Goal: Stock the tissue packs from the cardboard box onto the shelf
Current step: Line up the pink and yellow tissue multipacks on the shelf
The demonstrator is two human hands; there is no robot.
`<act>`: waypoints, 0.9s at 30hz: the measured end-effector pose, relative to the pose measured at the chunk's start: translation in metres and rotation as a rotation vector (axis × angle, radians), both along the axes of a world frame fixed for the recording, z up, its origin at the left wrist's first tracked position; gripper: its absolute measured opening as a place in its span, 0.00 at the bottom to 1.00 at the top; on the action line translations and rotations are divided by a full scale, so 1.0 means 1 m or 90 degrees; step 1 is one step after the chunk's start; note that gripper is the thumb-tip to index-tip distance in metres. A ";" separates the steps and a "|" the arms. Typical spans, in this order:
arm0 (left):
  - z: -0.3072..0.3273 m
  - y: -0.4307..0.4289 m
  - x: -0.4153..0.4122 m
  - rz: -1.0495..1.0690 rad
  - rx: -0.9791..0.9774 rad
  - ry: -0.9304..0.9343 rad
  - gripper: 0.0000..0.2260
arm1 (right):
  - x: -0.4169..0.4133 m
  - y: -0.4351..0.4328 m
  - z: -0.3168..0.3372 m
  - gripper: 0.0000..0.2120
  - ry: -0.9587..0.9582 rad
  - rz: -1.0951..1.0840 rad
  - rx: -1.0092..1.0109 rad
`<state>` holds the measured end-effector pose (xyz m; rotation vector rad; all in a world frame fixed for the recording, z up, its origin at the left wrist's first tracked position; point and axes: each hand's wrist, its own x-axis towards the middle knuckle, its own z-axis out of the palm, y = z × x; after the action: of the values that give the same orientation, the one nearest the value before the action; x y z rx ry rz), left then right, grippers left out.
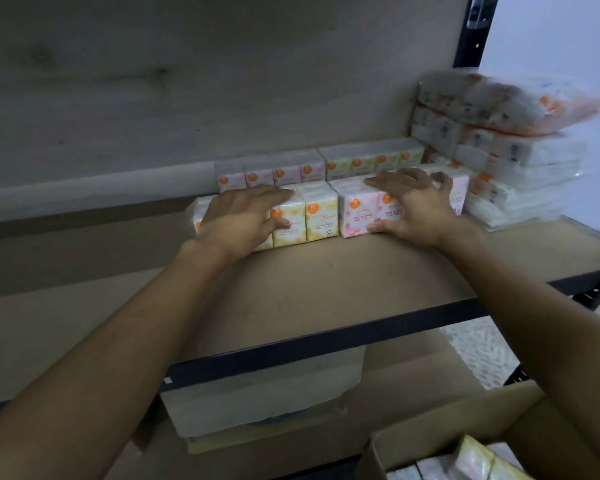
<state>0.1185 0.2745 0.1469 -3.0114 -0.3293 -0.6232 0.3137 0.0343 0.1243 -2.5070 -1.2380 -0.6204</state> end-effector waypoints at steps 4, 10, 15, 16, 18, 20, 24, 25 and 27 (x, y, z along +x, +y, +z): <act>-0.005 0.003 0.019 0.006 -0.049 -0.015 0.23 | 0.024 0.008 -0.004 0.39 0.042 0.022 0.022; -0.010 0.008 0.037 0.007 -0.048 -0.055 0.23 | 0.044 0.018 -0.005 0.40 0.080 0.019 0.027; -0.010 0.019 0.050 -0.029 -0.046 -0.083 0.22 | 0.056 0.027 -0.008 0.40 0.055 0.010 0.039; -0.010 0.020 0.052 -0.037 -0.045 -0.090 0.22 | 0.057 0.029 -0.009 0.40 0.053 0.012 0.048; -0.010 0.022 0.055 -0.047 -0.041 -0.104 0.21 | 0.060 0.032 -0.010 0.39 0.050 0.019 0.060; -0.010 0.024 0.056 -0.053 -0.036 -0.115 0.21 | 0.063 0.034 -0.010 0.39 0.049 0.034 0.069; -0.010 0.029 0.059 -0.063 -0.034 -0.119 0.21 | 0.068 0.036 -0.006 0.39 0.053 0.072 0.079; -0.010 0.030 0.059 -0.063 -0.031 -0.122 0.21 | 0.069 0.036 -0.006 0.39 0.051 0.075 0.078; -0.010 0.032 0.062 -0.060 -0.022 -0.132 0.21 | 0.072 0.039 -0.006 0.39 0.044 0.079 0.083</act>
<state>0.1801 0.3061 0.1367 -3.0143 -0.2097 -0.9518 0.3857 0.0732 0.1180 -2.3051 -1.2740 -0.5597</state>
